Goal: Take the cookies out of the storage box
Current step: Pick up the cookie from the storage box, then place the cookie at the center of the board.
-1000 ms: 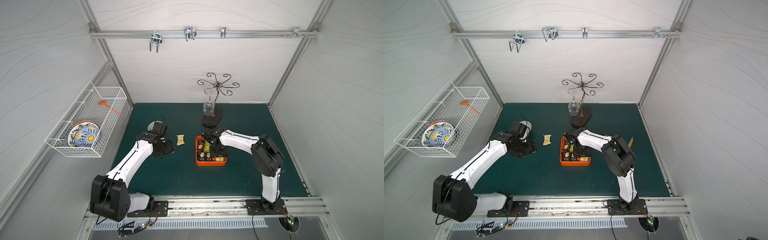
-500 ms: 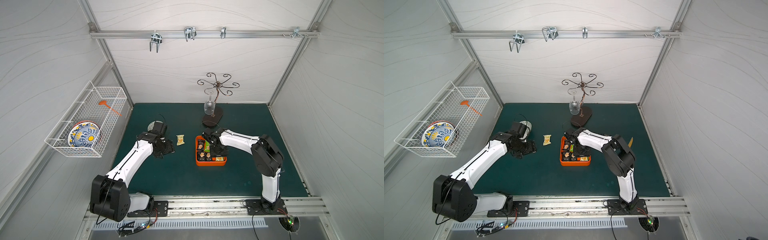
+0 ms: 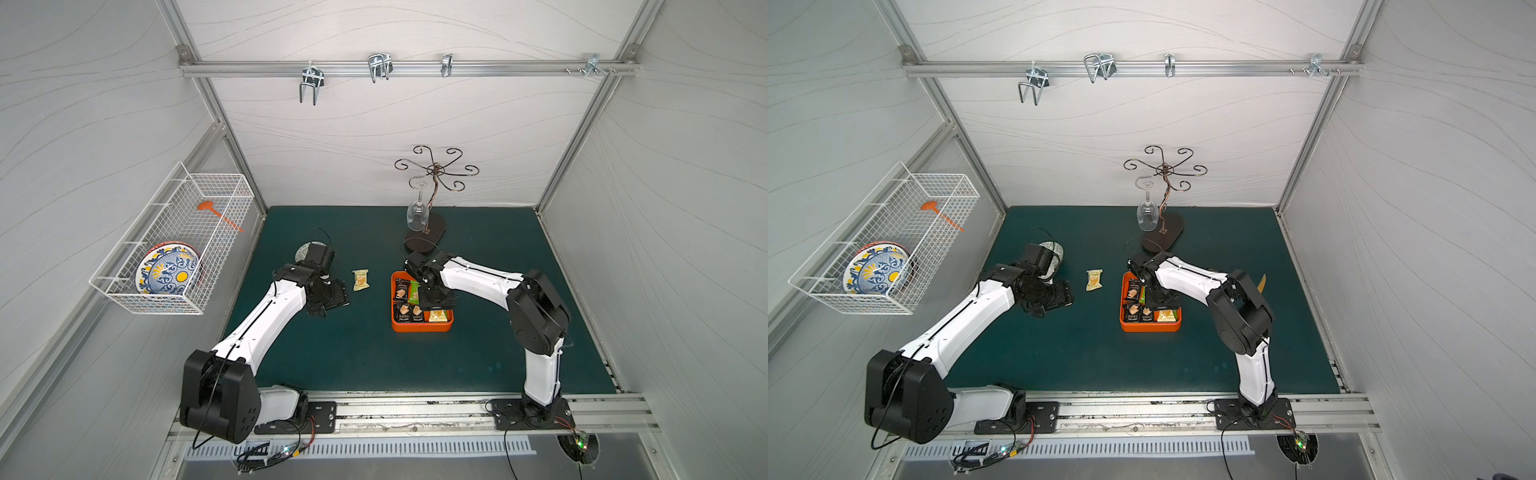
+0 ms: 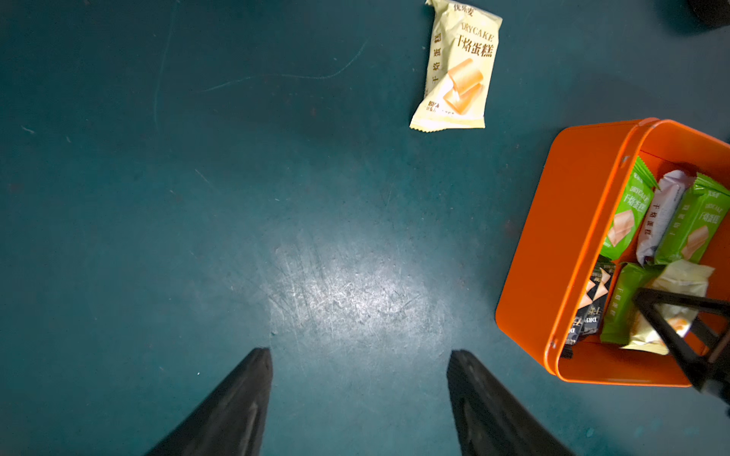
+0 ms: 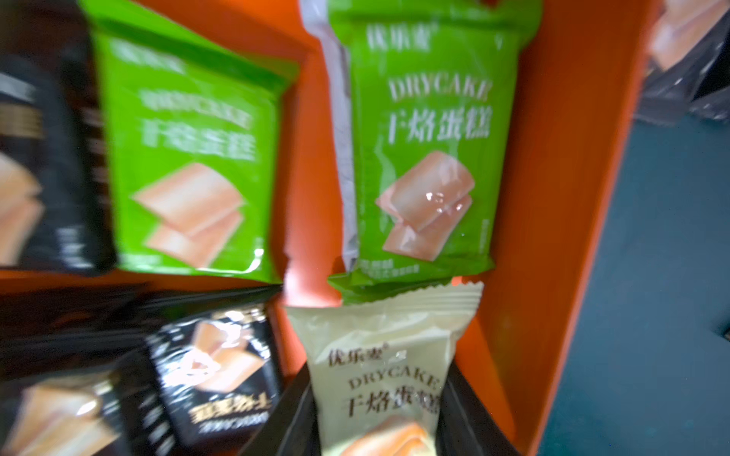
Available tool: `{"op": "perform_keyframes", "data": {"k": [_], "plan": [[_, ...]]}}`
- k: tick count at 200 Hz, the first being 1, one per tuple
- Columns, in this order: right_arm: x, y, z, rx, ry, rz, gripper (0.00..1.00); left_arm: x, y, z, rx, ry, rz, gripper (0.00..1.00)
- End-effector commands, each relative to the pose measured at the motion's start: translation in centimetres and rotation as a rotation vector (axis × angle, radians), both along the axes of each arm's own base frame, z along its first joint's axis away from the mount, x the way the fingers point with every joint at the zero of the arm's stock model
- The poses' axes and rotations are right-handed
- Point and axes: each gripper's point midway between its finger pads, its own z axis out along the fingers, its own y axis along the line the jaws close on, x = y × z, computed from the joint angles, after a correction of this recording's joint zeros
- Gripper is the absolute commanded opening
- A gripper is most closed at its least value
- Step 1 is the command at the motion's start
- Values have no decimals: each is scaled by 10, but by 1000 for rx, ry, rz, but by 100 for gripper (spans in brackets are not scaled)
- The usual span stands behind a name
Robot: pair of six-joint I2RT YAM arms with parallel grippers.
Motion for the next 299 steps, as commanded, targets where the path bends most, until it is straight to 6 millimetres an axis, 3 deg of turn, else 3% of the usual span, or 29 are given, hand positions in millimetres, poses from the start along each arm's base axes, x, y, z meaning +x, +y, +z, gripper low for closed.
{"op": "perform_keyframes", "data": {"k": [1,54,93,142,202,262,299], "plan": [[6,-1,28,17,-52,8,44,5,1,15,-5,-42,-1,75],[13,-1,51,74,-86,4,44,2,0,18,-12,-41,6,75],[22,-17,65,105,-106,-18,44,3,-1,19,-29,-38,24,74],[38,-69,71,108,-121,-93,45,3,-3,19,-39,-36,39,74],[70,-148,46,41,-137,-185,45,4,-6,20,-61,-27,55,74],[113,-203,26,47,-141,-297,46,3,-1,19,-32,-11,64,74],[132,-227,16,29,-140,-309,46,3,2,21,-18,-12,80,74]]}}
